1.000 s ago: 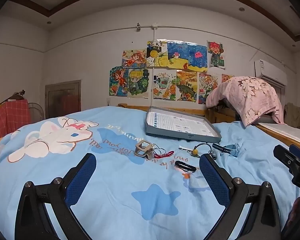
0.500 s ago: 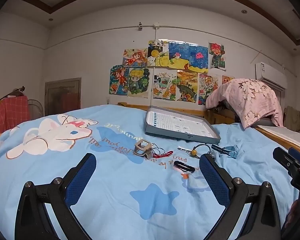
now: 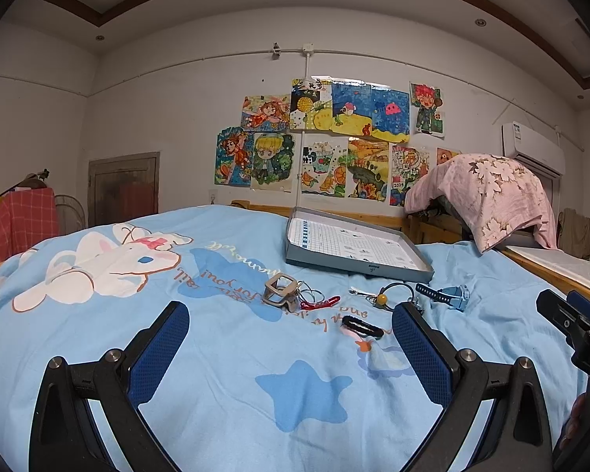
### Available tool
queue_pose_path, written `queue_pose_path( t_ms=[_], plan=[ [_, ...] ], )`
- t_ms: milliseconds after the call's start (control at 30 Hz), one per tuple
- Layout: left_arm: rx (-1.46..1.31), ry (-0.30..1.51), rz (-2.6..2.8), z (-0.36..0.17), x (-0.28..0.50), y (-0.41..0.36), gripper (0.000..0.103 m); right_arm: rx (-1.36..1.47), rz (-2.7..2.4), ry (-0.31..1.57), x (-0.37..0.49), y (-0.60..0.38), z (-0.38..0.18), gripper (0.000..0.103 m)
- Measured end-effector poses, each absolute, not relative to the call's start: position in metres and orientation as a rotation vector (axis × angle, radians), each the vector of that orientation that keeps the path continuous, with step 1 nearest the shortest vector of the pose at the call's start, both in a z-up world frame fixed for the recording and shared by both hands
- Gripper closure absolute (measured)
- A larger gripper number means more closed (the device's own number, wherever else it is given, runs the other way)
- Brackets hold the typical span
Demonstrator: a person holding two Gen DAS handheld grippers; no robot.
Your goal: Organize jewelry
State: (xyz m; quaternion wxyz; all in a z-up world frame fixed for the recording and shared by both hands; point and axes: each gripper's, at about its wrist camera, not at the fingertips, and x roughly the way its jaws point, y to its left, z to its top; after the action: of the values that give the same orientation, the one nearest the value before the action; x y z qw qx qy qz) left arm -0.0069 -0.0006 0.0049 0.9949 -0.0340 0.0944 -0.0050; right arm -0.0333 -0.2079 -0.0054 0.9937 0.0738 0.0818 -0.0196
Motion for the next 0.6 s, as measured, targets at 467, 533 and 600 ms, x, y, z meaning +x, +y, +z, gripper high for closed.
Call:
queue_pose_path(
  t_ms=[467,533,600],
  plan=[
    [-0.065,0.186,-0.003,0.0027,-0.0047,-0.0031,0.000,0.156,-0.031,0.169,-0.0336,-0.2105,-0.0080,0.001],
    [-0.067,0.187,-0.005,0.0024,-0.0038,-0.0028,0.000,0.156,-0.031,0.170,-0.0337,-0.2096,-0.0082,0.001],
    [-0.067,0.188,-0.004,0.0027,-0.0045,-0.0028,0.000,0.157,-0.030,0.171,-0.0339,-0.2083,-0.0083,0.001]
  ],
)
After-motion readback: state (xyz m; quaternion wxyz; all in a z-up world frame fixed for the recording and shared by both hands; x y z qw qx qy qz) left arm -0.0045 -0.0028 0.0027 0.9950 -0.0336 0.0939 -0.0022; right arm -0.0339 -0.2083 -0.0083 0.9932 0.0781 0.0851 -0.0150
